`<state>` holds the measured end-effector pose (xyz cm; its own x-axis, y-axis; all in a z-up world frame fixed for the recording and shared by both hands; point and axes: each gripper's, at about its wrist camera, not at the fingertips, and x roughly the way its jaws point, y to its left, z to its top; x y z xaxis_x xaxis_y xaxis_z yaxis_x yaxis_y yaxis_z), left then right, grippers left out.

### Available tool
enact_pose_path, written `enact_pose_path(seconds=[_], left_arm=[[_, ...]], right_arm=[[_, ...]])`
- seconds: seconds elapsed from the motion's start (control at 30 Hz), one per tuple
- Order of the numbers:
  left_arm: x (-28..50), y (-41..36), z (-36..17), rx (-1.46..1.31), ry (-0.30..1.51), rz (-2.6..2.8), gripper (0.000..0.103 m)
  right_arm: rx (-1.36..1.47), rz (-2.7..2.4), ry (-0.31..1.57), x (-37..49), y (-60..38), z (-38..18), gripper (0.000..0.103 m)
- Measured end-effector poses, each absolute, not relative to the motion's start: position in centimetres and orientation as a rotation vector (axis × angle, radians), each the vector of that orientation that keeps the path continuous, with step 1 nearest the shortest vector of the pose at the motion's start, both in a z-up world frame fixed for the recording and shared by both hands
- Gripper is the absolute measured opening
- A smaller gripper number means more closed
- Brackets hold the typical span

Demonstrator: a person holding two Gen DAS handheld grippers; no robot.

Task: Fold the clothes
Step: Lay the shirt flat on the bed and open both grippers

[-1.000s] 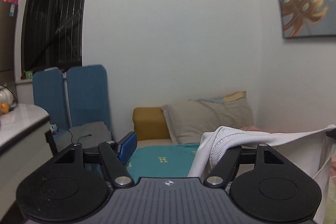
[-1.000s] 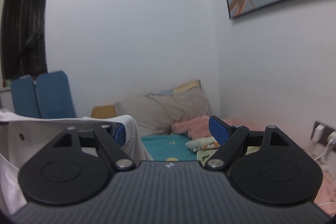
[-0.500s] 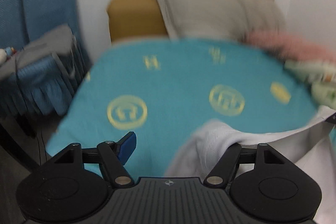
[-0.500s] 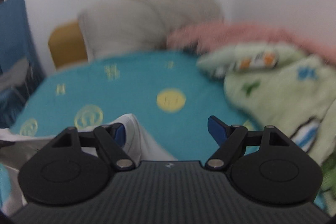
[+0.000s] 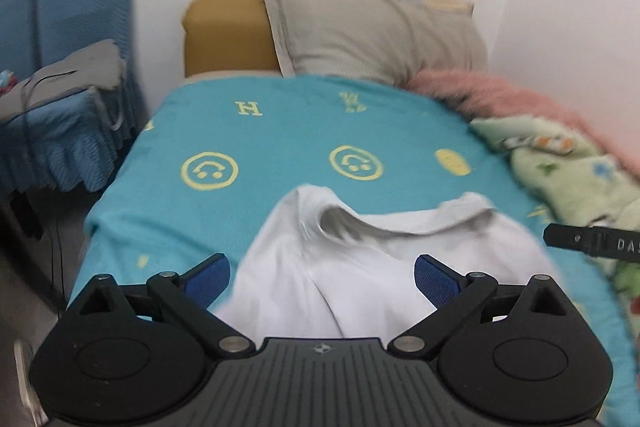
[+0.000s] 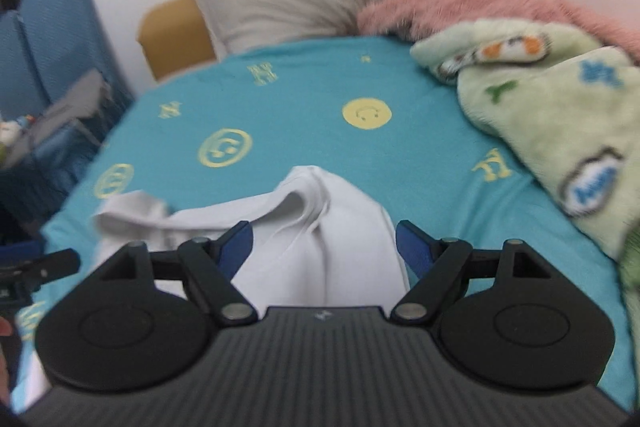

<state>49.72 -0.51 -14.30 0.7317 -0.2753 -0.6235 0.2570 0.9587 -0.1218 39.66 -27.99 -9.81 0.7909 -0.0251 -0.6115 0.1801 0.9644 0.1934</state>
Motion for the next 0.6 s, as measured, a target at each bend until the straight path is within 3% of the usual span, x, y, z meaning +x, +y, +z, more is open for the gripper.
enact_pose_path(seconds=[0.37, 0.6], left_arm=[[22.6, 4.8, -6.3, -0.079, 0.558, -0.271, 0.099], [13.8, 8.8, -4.0, -0.173, 0.571, -0.252, 0.099]], right_arm=[[0.178, -0.088, 0.442, 14.7, -22.6, -1.2, 0.080], [0.202, -0.050, 0.367, 4.4, -21.0, 1.5, 0.080]])
